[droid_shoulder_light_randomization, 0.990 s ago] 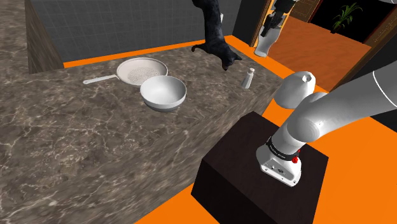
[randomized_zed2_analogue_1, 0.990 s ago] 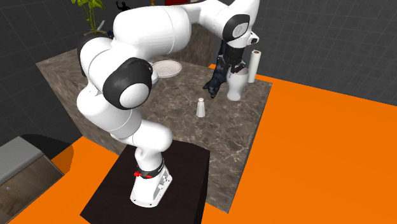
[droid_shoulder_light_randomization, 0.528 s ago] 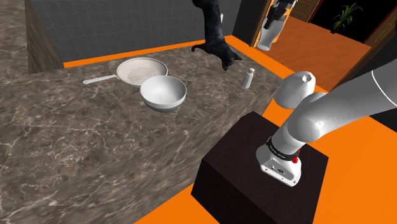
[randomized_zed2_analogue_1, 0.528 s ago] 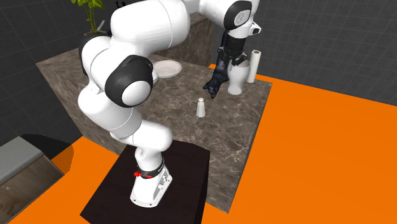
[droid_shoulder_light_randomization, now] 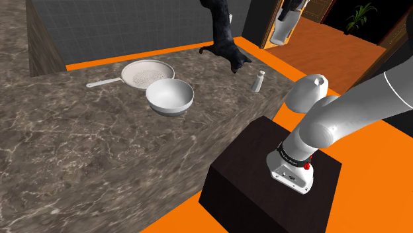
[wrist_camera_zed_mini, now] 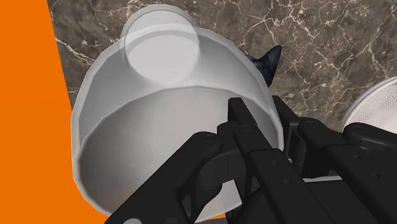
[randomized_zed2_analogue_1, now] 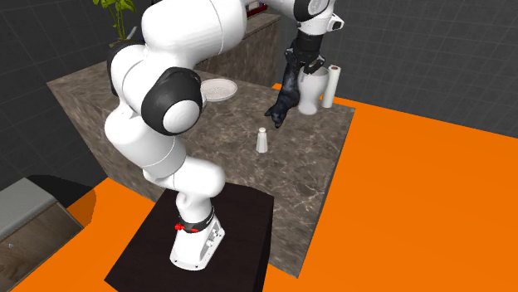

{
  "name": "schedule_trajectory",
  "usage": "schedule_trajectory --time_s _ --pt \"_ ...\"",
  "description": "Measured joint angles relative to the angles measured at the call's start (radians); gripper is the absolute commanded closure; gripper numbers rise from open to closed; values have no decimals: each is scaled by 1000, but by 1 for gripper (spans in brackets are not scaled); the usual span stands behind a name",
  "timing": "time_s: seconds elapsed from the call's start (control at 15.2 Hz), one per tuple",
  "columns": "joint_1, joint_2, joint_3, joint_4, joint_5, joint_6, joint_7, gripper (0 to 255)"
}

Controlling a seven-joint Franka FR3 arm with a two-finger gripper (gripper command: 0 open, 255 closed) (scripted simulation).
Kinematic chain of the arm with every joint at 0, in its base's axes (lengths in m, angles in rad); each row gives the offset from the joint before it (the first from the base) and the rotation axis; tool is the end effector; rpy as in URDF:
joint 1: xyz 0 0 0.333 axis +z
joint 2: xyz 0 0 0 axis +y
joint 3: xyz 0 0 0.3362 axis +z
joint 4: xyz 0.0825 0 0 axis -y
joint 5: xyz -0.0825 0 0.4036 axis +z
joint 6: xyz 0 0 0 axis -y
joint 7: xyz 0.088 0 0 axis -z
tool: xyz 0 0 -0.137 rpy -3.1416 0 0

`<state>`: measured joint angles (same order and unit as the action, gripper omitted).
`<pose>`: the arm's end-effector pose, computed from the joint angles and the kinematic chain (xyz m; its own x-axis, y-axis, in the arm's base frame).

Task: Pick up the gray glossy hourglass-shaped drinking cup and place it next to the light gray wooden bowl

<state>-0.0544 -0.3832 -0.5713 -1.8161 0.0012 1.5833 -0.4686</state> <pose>0.3495 -0.3157 0.6581 0.9743 -0.1428 0.1740 -0.1191 -0.9830 -0.1398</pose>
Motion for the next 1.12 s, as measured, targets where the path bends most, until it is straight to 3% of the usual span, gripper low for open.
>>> schedule_trajectory --time_s 0.2,1.12 --pt "5 6 7 36 4 -29 10 255" --pt "57 -144 307 -184 25 65 361 255"
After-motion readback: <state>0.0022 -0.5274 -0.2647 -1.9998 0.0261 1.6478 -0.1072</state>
